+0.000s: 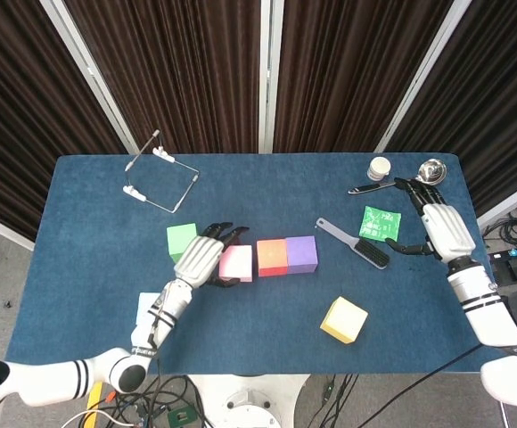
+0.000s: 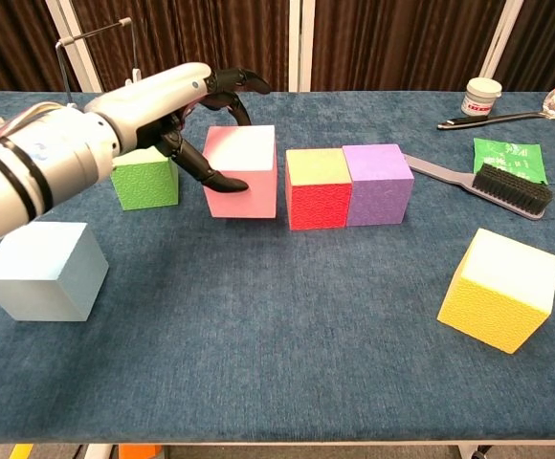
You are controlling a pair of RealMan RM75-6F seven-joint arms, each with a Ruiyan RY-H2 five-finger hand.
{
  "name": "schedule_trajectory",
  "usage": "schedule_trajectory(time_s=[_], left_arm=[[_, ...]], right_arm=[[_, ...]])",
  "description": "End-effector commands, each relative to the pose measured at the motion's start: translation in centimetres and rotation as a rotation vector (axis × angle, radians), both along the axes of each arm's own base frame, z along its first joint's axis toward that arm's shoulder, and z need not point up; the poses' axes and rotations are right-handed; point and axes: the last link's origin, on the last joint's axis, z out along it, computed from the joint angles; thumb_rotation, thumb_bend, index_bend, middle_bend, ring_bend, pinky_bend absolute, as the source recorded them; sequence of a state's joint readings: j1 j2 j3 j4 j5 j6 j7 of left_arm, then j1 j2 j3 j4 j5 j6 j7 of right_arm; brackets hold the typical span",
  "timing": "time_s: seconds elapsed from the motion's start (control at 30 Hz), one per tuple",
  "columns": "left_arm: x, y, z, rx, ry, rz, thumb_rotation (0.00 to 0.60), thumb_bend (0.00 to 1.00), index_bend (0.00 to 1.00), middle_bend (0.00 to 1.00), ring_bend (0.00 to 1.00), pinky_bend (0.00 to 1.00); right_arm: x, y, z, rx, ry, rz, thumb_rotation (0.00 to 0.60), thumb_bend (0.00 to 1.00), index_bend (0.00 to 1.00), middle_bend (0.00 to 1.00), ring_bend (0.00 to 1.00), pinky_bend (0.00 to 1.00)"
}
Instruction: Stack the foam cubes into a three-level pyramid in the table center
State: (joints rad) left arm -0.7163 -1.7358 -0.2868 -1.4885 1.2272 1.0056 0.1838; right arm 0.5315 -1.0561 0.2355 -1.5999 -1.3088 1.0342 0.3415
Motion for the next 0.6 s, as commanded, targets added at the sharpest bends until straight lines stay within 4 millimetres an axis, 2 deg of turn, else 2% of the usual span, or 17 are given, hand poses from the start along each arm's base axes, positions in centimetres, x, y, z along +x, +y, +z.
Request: schedule_trajectory(time_s=[0.03,0.6], left_arm=[[-0.1,0.8,-0.5,-0.01,-0.012,0.027,0.6,0.24,0.14,0.44,0.09,0.12],[-0.1,2.8,-2.5,-0.143,-0.113,0.164,0.6,0.24,0.14,0.44,0.09,0.1]], right_arm=[[0.0,0.0,0.1,0.0,0.0,0.001,0.6,0.13,0.0,0.12,0.0,0.0],[0.0,-0.4,0.4,0.005,0.005,0.002,0.6,0.13,0.0,0.12,0.0,0.0]])
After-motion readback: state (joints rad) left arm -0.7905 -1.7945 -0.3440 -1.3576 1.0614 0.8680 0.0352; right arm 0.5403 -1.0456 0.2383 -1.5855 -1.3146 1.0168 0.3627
